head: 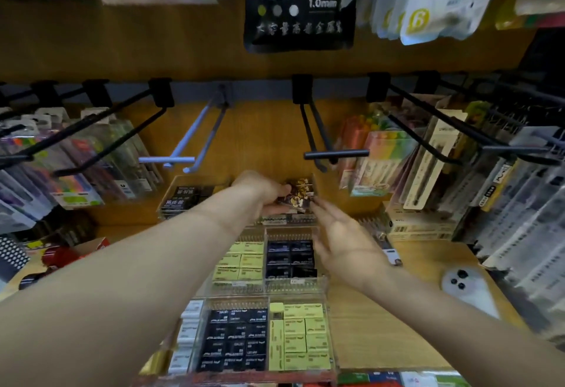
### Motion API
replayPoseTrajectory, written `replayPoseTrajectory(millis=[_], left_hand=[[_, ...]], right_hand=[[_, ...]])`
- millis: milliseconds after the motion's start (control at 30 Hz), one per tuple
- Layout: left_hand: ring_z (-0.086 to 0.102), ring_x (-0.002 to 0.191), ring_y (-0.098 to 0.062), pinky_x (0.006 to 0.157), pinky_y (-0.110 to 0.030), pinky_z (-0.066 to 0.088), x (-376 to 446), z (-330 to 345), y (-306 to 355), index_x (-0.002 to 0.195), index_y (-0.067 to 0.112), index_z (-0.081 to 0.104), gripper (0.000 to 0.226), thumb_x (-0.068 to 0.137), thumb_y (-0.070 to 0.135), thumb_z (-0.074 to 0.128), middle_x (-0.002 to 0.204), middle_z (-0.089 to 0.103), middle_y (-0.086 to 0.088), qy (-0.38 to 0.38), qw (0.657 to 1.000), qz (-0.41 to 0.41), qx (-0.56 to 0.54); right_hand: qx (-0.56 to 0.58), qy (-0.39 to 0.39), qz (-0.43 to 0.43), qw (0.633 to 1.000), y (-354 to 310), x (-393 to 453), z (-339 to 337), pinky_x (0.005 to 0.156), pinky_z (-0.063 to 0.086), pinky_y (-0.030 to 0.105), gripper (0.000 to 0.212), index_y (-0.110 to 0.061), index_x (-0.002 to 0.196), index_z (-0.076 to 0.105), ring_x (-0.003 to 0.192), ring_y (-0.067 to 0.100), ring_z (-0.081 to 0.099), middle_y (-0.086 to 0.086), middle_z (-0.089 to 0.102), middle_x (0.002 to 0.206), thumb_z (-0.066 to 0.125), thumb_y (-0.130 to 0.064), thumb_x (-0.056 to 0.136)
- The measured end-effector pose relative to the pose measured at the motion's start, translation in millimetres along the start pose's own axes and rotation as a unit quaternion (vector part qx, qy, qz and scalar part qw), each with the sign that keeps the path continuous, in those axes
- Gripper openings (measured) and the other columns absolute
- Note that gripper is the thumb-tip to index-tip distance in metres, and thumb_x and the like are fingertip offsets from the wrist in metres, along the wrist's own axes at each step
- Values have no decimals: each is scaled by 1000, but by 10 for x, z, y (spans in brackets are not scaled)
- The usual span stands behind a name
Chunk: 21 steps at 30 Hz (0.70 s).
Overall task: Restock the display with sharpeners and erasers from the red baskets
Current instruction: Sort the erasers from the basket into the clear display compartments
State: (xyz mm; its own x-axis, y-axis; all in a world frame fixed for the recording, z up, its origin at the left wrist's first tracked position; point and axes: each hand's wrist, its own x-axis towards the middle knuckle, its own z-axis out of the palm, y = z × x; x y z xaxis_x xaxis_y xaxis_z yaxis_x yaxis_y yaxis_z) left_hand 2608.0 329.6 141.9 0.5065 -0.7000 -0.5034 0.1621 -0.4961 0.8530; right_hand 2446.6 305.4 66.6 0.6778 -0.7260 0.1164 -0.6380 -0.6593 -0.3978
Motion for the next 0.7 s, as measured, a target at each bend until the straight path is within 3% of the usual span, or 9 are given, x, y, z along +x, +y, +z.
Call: replayPoseTrajectory(millis=[133,267,400,467,567,633,700], left_hand=[[68,69,-25,50,-27,59,53,18,-16,107,-4,58,22,90,6,68,101,66,-23,10,999,-15,29],[67,68,-20,82,-29,60,188,81,68,87,4,52,17,91,10,67,82,62,-16,35,997,-23,66],[66,69,-16,89,-27,57,293,152,73,85,7,46,25,94,20,64,75,62,-9,53,982,-13,183],[65,70,-15,81,-25,58,333,153,52,86,7,47,34,94,35,64,73,62,-4,79,940,24,331],[50,58,-13,50,-24,42,265,99,54,95,14,44,48,91,61,53,73,50,1,142,794,113,581],[50,62,-12,48,-24,36,234,53,42,99,14,54,47,94,60,50,80,55,1,139,765,141,612],[60,85,-13,64,-23,46,245,9,9,116,18,65,33,96,44,57,107,65,1,105,781,153,596]], right_hand=[[12,0,-1,1000,7,4,13,110,17,17,65,-24,154,25,143,14,32,-11,18,162,53,-27,96],[13,-5,-5,1000,3,14,-29,118,25,27,64,-24,154,26,143,15,31,-10,20,161,53,-27,95],[8,-5,-2,1000,-14,3,-37,118,29,31,64,-24,153,27,143,17,32,-9,22,161,54,-26,95],[4,-2,-4,1000,-14,3,-37,118,28,32,65,-23,153,27,143,17,32,-8,22,160,54,-26,95],[0,-1,-6,1000,-13,14,-42,118,28,31,65,-23,154,26,143,16,31,-9,21,160,54,-25,95],[6,-3,-4,1000,-11,15,-40,117,29,30,65,-24,154,26,141,16,34,-11,19,161,53,-25,95],[15,-7,2,1000,0,1,-33,116,31,29,65,-25,154,23,140,17,36,-13,15,161,52,-25,96]])
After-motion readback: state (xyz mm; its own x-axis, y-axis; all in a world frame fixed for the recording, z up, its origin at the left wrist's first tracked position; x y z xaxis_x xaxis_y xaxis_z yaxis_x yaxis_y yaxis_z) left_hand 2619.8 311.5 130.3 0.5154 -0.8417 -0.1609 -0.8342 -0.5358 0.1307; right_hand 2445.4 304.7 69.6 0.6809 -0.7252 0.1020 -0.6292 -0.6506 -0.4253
